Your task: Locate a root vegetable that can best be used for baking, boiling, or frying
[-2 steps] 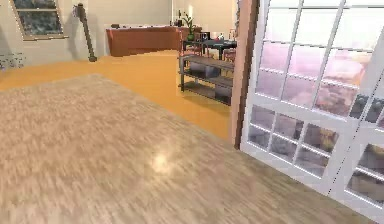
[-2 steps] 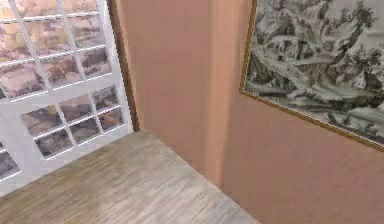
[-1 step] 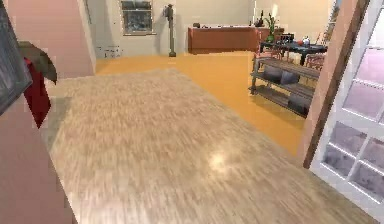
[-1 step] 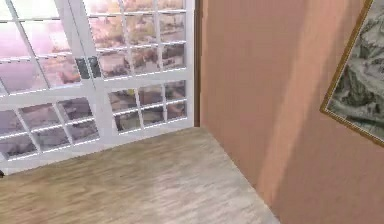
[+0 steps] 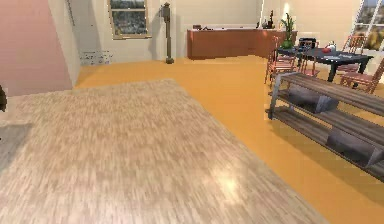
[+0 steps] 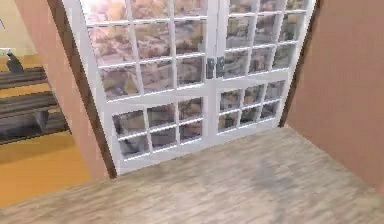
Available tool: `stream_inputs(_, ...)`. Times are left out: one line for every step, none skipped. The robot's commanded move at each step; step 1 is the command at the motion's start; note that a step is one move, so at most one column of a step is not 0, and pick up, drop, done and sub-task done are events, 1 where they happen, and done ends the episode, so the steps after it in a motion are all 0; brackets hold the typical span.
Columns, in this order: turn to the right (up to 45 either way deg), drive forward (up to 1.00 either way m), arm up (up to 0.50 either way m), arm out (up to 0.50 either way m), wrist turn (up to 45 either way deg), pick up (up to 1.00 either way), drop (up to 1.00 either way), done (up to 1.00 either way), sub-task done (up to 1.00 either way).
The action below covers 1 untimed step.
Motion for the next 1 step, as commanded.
stream_inputs(0.0,1.00,0.00,0.00,0.0,0.00,0.00,0.00,0.00)
